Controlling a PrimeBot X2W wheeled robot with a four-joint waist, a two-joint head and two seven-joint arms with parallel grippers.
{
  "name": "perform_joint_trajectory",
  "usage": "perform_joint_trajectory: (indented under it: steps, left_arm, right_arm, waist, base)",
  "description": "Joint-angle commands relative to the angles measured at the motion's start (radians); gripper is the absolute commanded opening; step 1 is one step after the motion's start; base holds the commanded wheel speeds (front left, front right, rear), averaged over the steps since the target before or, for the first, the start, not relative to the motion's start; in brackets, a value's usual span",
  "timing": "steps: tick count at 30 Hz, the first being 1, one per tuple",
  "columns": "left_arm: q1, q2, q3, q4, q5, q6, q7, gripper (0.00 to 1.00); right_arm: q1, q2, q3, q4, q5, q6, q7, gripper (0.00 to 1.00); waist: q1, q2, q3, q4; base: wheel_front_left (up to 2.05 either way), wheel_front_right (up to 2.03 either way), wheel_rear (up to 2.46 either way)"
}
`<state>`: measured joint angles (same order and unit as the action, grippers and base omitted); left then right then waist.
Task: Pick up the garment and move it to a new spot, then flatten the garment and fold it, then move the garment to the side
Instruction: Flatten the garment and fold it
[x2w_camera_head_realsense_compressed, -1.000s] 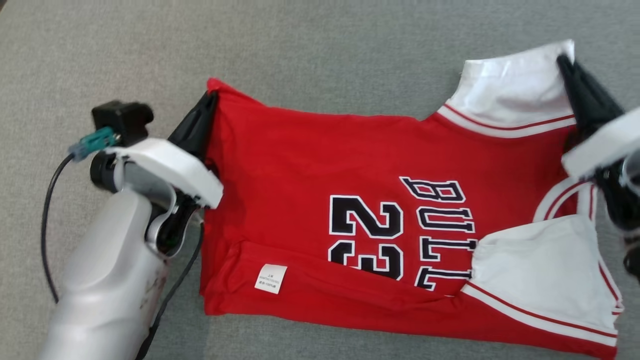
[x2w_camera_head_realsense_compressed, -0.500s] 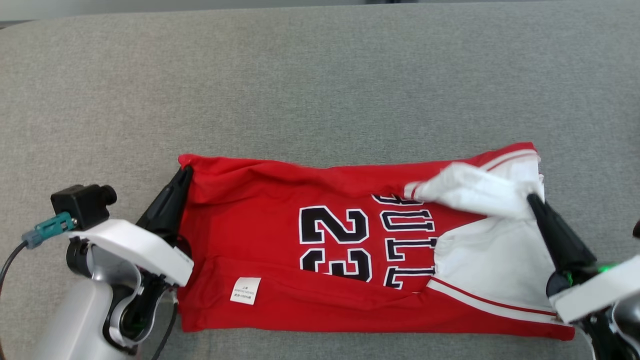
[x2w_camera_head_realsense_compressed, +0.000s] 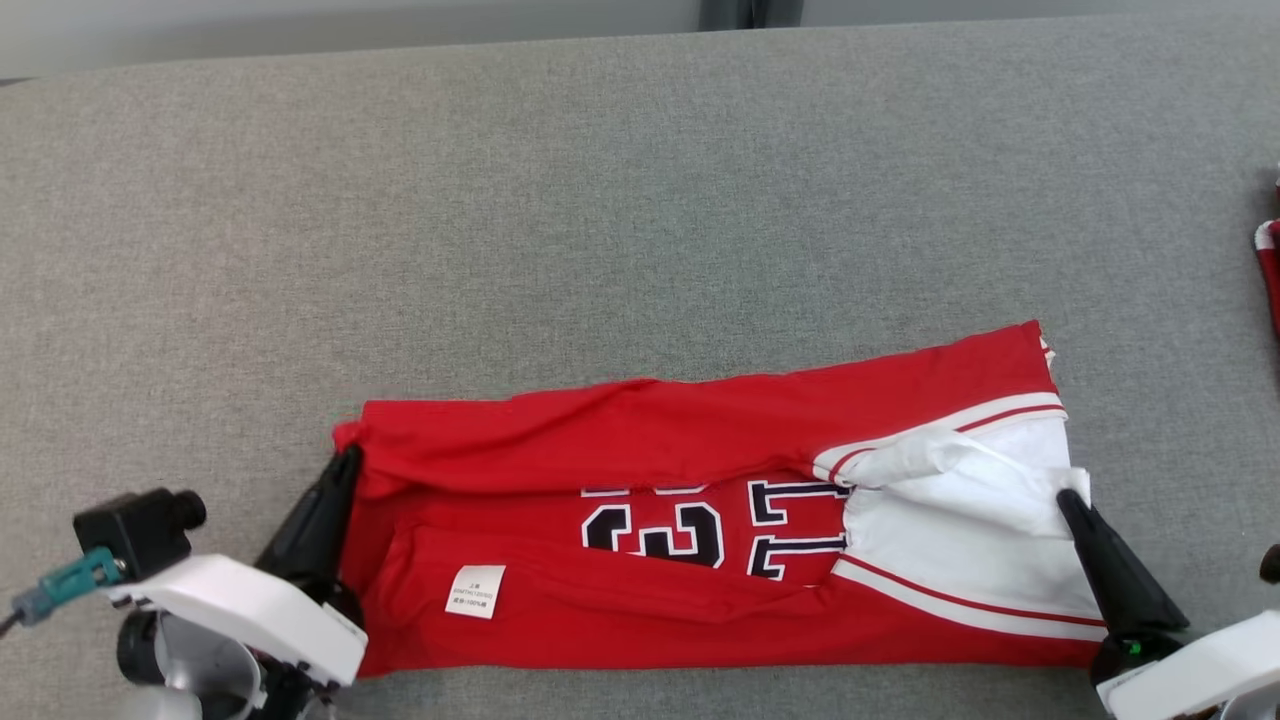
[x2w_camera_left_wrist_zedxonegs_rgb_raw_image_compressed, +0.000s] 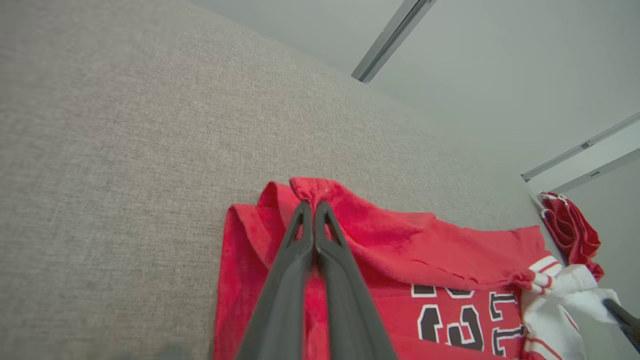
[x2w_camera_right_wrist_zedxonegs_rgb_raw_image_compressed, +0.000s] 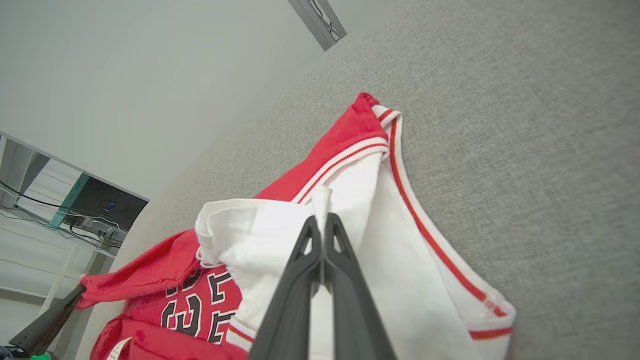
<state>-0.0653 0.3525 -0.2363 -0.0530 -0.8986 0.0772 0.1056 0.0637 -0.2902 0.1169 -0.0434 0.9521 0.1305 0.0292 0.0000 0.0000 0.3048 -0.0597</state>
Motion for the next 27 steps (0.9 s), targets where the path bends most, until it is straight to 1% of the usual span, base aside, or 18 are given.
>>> perform_joint_trajectory:
  steps: [1, 5, 7, 8, 9, 10, 11, 16, 20, 23, 24, 27]
  left_arm:
    - [0.026, -0.011, 0.002, -0.006, -0.016, 0.006, -0.003, 0.00]
    - [0.055, -0.023, -0.005, 0.006, -0.025, 0.012, -0.005, 0.00]
    - [0.062, -0.031, -0.015, 0.024, -0.026, 0.006, -0.003, 0.00]
    - [0.061, -0.033, -0.018, 0.031, -0.026, 0.000, -0.009, 0.22]
    - [0.060, -0.032, -0.023, 0.044, -0.013, 0.003, -0.014, 0.96]
    - [0.056, -0.027, -0.027, 0.055, 0.005, 0.008, -0.022, 1.00]
    - [0.052, -0.027, -0.032, 0.063, 0.019, 0.012, -0.033, 1.00]
    - [0.025, -0.036, -0.045, 0.090, 0.135, 0.060, -0.143, 1.00]
    - [0.000, -0.051, -0.052, 0.091, 0.237, 0.107, -0.260, 1.00]
    - [-0.015, -0.069, -0.055, 0.084, 0.297, 0.138, -0.324, 1.00]
    - [-0.020, -0.074, -0.050, 0.081, 0.312, 0.146, -0.339, 1.00]
    - [-0.029, -0.095, -0.029, 0.074, 0.348, 0.152, -0.363, 1.00]
  right_arm:
    - [0.016, 0.012, -0.007, 0.013, 0.002, 0.000, 0.003, 0.00]
    - [0.034, 0.021, -0.014, 0.041, -0.022, 0.000, 0.008, 0.00]
    - [0.039, 0.024, -0.017, 0.061, -0.058, 0.001, 0.005, 0.00]
    - [0.039, 0.029, -0.011, 0.069, -0.076, 0.000, 0.007, 0.00]
    - [0.037, 0.038, -0.006, 0.071, -0.095, 0.000, 0.006, 0.20]
    - [0.032, 0.038, -0.005, 0.073, -0.127, 0.000, -0.003, 0.49]
    - [0.026, 0.039, -0.007, 0.073, -0.160, 0.000, -0.014, 1.00]
    - [-0.008, 0.078, -0.041, 0.053, -0.328, 0.000, -0.102, 1.00]
    - [-0.035, 0.123, -0.104, 0.029, -0.452, 0.000, -0.183, 1.00]
    - [-0.049, 0.157, -0.149, 0.011, -0.546, 0.000, -0.222, 1.00]
    - [-0.055, 0.167, -0.160, 0.004, -0.573, 0.000, -0.232, 1.00]
    - [-0.062, 0.189, -0.179, -0.004, -0.649, 0.000, -0.250, 1.00]
  waist:
    - [0.0000, 0.0000, -0.003, 0.001]
    - [0.0000, 0.0000, -0.005, 0.002]
    - [0.0000, 0.0000, -0.004, 0.005]
    - [0.0000, 0.0000, -0.003, 0.005]
    - [0.0000, 0.0000, -0.002, 0.006]
    - [0.0000, 0.0000, -0.002, 0.005]
    - [0.0000, 0.0000, -0.002, 0.004]
    - [0.0000, 0.0000, -0.012, 0.001]
    - [0.0000, 0.0000, -0.030, 0.003]
    - [0.0000, 0.0000, -0.046, 0.007]
    - [0.0000, 0.0000, -0.052, 0.009]
    - [0.0000, 0.0000, -0.070, 0.015]
  base:
    - [0.00, 0.00, 0.00]
    - [0.00, 0.00, 0.00]
    - [0.00, 0.00, 0.00]
    - [0.00, 0.00, 0.00]
    - [0.00, 0.00, 0.00]
    - [0.00, 0.00, 0.00]
    - [0.00, 0.00, 0.00]
    - [0.00, 0.00, 0.00]
    - [0.00, 0.00, 0.00]
    - [0.00, 0.00, 0.00]
    - [0.00, 0.00, 0.00]
    - [0.00, 0.00, 0.00]
